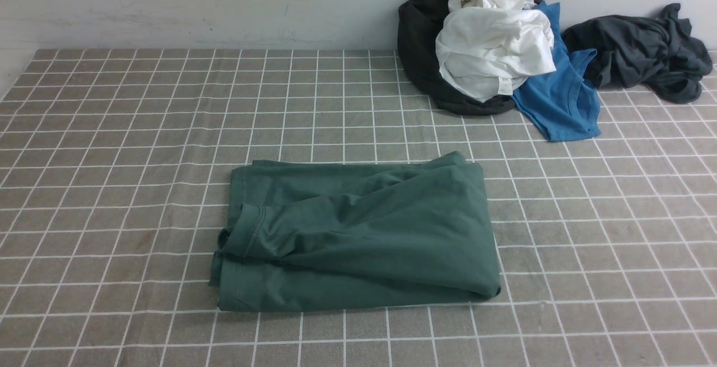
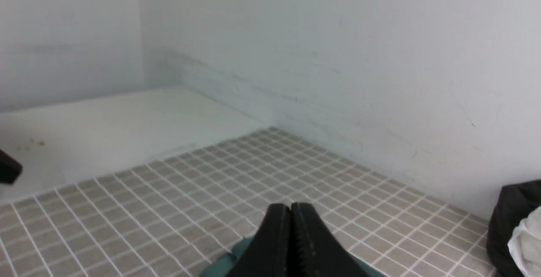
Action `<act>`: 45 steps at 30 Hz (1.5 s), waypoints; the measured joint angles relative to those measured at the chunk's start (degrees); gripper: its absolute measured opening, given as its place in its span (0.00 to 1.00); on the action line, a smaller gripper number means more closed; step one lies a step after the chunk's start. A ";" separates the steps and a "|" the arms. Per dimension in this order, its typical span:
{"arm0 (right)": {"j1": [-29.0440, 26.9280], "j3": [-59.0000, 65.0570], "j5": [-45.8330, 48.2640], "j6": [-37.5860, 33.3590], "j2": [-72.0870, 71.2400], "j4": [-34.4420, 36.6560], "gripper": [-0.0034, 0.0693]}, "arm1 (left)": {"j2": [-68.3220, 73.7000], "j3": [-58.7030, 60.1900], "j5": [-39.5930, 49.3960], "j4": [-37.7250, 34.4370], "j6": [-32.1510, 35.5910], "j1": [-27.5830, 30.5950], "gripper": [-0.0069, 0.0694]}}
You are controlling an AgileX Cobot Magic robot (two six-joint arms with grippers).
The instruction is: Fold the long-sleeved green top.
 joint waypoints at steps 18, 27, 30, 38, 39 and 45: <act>-6.19 22.86 -28.01 0.23 -6.01 11.49 0.03 | 0.00 0.00 0.00 0.00 0.00 0.00 0.08; -33.08 31.75 -24.50 4.66 -9.41 5.78 0.03 | 0.00 0.00 0.00 0.00 0.00 0.00 0.08; -39.31 31.75 -18.04 9.35 -9.76 -0.33 0.03 | 0.00 0.00 0.00 0.00 0.00 0.00 0.08; -47.69 31.75 -2.23 17.83 -13.96 -11.15 0.03 | -0.07 0.00 0.00 0.00 0.00 0.00 0.08; -47.75 31.75 -1.94 17.83 -13.98 -11.60 0.03 | -0.07 0.00 0.00 0.00 0.00 0.00 0.08; -47.81 31.69 -1.65 17.78 -13.98 -11.93 0.03 | -0.07 0.00 0.19 0.00 0.00 0.00 0.08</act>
